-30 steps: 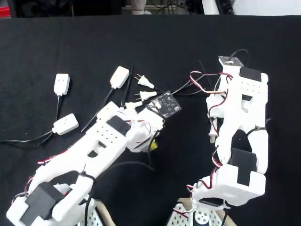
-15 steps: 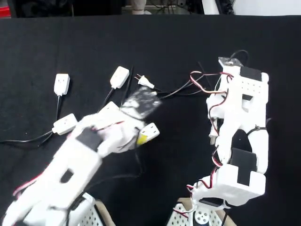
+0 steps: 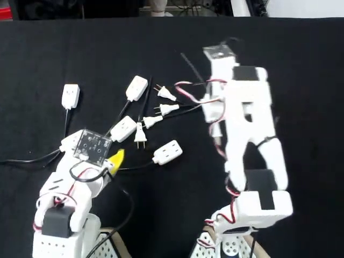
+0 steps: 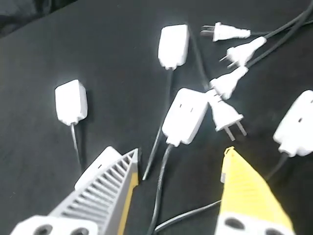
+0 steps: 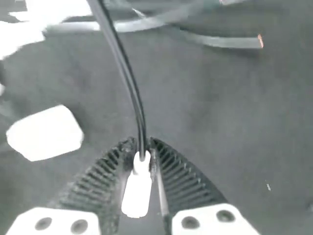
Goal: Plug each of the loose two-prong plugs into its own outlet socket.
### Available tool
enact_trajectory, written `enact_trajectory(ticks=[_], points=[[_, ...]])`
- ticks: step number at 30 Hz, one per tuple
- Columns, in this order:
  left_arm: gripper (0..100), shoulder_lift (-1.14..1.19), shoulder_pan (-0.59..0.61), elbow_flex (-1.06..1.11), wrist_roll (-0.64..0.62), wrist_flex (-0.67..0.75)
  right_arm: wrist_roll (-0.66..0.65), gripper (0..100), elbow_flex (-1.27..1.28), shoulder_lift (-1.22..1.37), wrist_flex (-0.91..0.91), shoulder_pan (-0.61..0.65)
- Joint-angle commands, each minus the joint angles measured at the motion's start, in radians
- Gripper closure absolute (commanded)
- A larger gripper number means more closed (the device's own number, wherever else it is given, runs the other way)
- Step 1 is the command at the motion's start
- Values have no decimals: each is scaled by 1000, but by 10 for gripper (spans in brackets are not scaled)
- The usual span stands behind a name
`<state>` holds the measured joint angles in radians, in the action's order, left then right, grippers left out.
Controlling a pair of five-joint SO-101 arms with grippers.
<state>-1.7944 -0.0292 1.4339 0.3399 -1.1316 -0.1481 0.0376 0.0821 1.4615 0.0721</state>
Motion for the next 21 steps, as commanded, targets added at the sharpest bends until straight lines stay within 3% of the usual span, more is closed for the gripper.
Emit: enact_trajectory(ticks=[1, 11, 16, 21], points=[[730, 5, 12, 8, 12, -6, 107, 987, -108, -82, -49, 117], [733, -32, -16, 28, -158, 21, 262, 987, -116, -387, -78, 468], [729, -32, -22, -48, -296, 21, 327, 987, 105, -545, -276, 523], [728, -32, -117, -79, -358, 104, 373, 987, 377, -802, -468, 574]])
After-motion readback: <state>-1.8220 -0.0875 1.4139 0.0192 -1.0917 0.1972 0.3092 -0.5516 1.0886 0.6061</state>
